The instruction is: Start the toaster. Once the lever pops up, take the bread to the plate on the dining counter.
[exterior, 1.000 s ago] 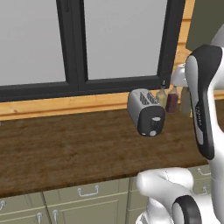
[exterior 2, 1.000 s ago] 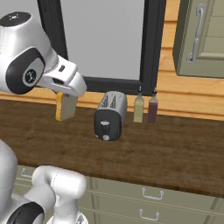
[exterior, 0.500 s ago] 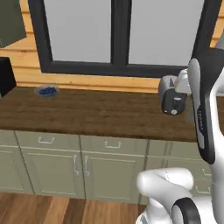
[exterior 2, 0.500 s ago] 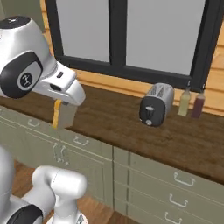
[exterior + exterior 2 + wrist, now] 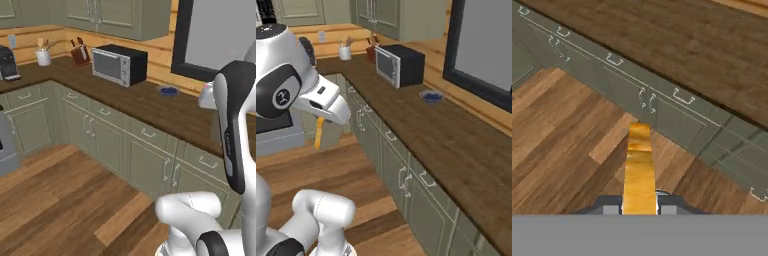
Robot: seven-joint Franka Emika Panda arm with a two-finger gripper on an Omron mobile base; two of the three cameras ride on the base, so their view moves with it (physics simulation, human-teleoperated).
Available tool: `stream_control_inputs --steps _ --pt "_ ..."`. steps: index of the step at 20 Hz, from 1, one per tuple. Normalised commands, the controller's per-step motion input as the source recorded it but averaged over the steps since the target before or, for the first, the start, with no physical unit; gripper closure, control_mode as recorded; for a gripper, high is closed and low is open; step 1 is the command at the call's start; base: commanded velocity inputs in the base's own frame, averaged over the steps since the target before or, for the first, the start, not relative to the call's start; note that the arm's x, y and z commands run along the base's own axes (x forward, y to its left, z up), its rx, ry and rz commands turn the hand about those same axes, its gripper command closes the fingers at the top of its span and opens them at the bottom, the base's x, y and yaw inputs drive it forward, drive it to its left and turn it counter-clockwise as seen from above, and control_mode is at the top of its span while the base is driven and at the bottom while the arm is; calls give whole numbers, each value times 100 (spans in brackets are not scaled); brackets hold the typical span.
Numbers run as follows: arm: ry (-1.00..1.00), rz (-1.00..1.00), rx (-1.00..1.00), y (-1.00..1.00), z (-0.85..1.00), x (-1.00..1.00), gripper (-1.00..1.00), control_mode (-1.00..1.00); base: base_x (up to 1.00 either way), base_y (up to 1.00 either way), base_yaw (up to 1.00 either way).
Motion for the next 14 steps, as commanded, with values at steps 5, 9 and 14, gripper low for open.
stream_control_inputs --steps 5,9,14 --pt "0 0 0 0 0 0 100 100 0 24 100" --pt "0 0 0 0 0 0 100 100 0 28 100" --pt "0 0 0 0 0 0 100 100 5 31 93"
